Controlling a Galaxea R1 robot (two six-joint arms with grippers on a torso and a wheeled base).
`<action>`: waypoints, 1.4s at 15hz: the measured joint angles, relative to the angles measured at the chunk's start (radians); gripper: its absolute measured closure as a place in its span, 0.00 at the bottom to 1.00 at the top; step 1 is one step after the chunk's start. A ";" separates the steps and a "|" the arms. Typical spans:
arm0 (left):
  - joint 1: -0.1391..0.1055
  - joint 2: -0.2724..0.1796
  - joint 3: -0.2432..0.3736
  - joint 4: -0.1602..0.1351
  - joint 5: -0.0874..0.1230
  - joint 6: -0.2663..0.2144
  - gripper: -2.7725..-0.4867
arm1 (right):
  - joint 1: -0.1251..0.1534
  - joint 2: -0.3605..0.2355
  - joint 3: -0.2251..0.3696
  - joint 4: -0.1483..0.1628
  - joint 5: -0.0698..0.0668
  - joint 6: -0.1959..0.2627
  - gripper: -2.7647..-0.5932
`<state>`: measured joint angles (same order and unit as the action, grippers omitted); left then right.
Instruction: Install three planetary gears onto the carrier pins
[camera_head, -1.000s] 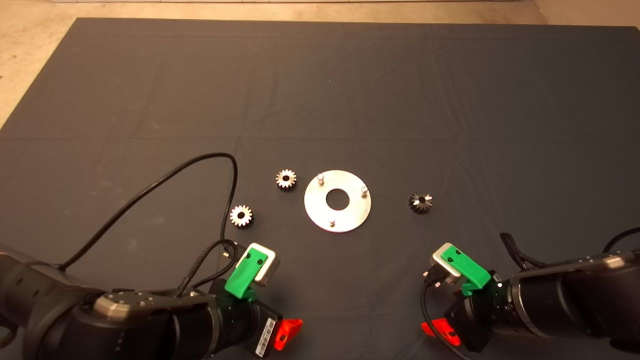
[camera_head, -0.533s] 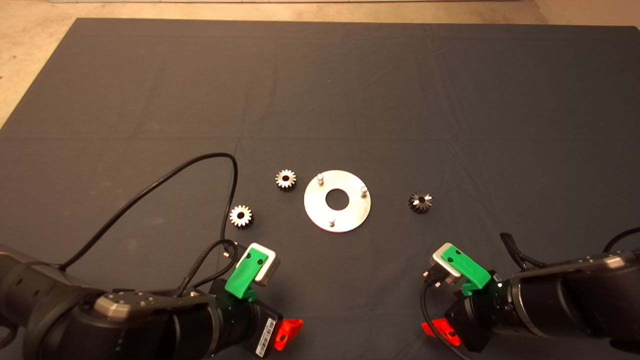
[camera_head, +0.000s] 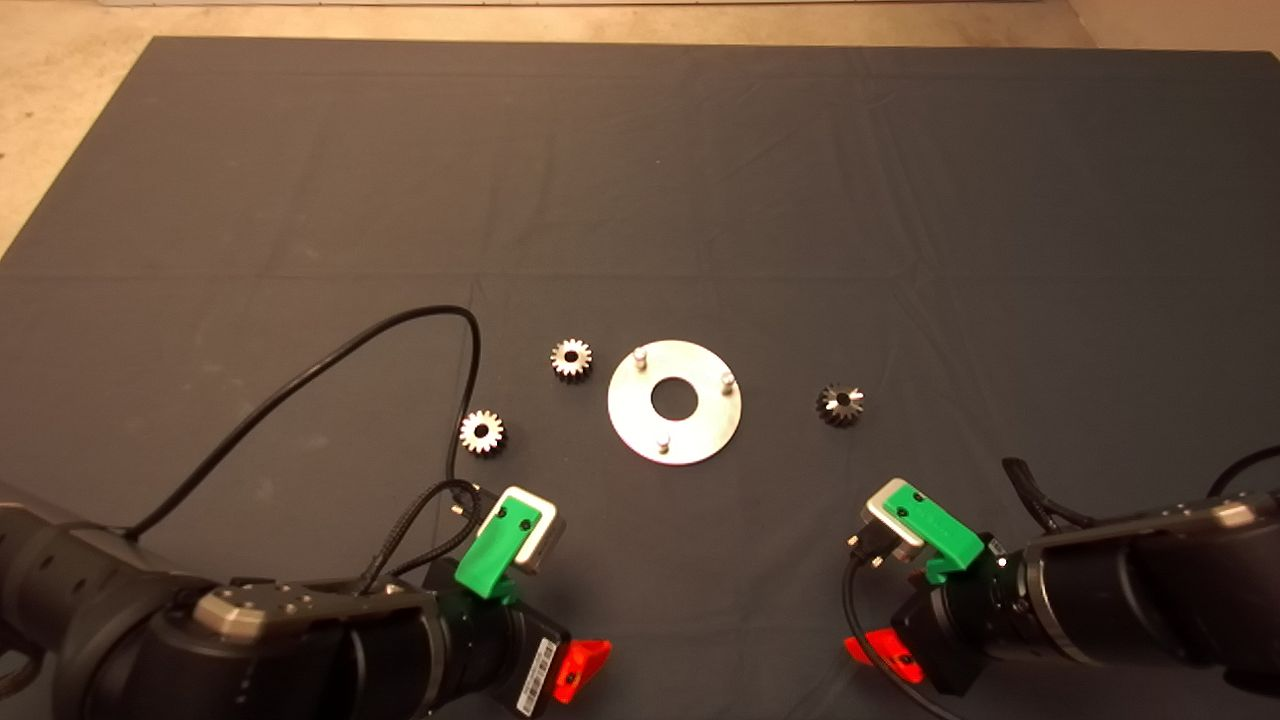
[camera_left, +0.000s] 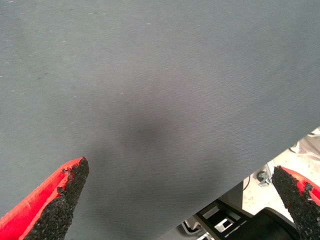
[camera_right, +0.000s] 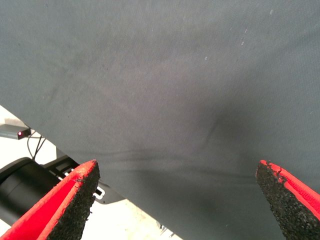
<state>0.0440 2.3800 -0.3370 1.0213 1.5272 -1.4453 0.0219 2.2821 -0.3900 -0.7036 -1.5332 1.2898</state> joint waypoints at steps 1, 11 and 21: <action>0.000 0.011 0.000 0.000 -0.001 0.000 0.06 | 0.015 -0.001 0.000 0.010 0.000 -0.001 0.20; 0.000 0.039 0.000 0.000 -0.001 0.000 0.06 | 0.251 -0.005 -0.139 0.136 0.000 -0.142 0.20; 0.000 0.064 0.000 0.001 -0.001 0.000 0.06 | 0.259 0.009 -0.328 0.144 0.002 -0.235 0.20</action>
<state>0.0440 2.4443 -0.3370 1.0219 1.5266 -1.4451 0.2805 2.2913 -0.7178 -0.5595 -1.5314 1.0552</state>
